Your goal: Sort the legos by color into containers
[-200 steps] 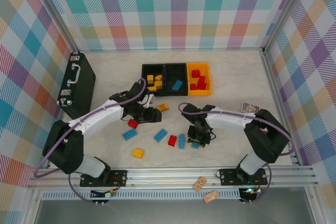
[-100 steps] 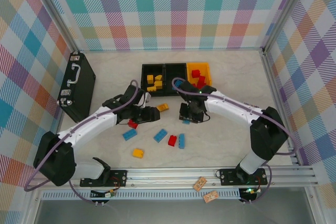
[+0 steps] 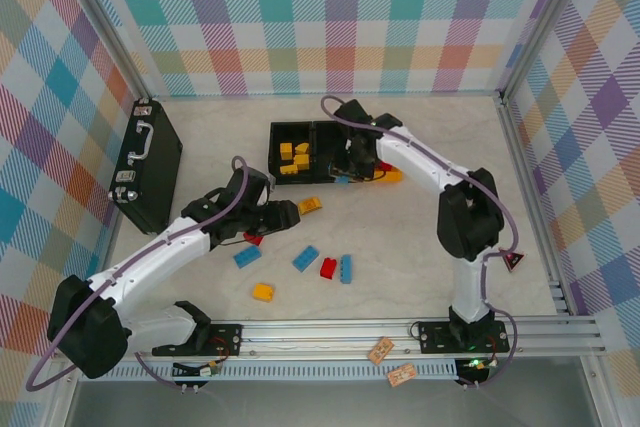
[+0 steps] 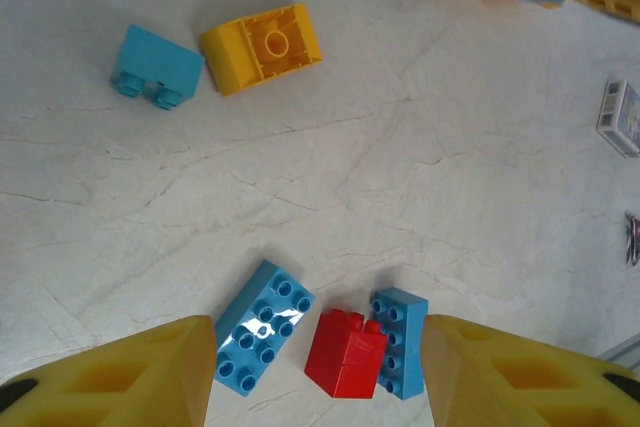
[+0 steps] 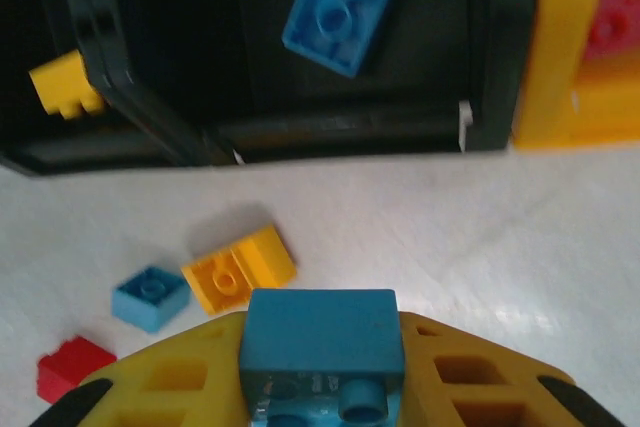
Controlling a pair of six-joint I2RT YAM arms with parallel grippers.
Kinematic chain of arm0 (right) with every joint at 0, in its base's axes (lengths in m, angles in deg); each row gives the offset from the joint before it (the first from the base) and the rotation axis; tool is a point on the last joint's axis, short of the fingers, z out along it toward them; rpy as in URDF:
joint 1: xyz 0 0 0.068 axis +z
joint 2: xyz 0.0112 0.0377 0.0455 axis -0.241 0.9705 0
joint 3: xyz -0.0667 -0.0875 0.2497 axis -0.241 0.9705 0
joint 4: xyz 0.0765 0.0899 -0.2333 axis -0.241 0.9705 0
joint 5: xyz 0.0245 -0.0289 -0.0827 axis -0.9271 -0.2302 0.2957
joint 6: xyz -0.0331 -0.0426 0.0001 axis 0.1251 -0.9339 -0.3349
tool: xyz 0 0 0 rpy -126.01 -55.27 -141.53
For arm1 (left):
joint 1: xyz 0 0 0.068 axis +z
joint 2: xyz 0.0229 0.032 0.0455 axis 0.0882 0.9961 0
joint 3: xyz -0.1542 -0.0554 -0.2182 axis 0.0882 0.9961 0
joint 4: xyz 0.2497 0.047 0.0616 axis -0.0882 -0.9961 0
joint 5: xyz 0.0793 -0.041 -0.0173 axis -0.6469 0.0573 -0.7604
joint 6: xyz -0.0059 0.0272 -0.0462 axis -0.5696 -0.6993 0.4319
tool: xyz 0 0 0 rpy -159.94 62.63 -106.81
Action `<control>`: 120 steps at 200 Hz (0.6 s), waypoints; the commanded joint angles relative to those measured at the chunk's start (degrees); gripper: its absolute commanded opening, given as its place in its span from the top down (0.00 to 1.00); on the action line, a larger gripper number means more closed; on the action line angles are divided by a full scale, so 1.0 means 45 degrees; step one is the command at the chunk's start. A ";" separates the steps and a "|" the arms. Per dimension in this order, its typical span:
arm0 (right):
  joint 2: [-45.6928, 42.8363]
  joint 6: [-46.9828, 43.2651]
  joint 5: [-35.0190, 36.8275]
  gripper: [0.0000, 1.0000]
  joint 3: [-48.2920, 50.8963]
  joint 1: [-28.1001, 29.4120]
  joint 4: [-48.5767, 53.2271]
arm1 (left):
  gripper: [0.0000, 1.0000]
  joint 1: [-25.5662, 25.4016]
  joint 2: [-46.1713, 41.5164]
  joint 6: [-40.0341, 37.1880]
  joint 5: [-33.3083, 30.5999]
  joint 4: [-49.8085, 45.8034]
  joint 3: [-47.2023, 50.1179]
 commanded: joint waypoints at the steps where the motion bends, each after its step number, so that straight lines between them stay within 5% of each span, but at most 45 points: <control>1: 0.1181 -0.0557 -0.0617 0.71 -0.1442 -0.0256 0.0595 | 0.44 -0.0242 -0.0131 0.0338 -0.0434 -0.0060 0.0192; 62: 0.4156 -0.0632 -0.0980 0.70 -0.5286 -0.0602 0.1239 | 0.44 -0.0449 -0.0017 0.0464 -0.0814 -0.0275 0.0173; 120: 0.5386 -0.0489 -0.1264 0.66 -0.6621 -0.0720 0.1263 | 0.44 -0.0457 0.0218 0.0405 -0.0835 -0.0375 0.0218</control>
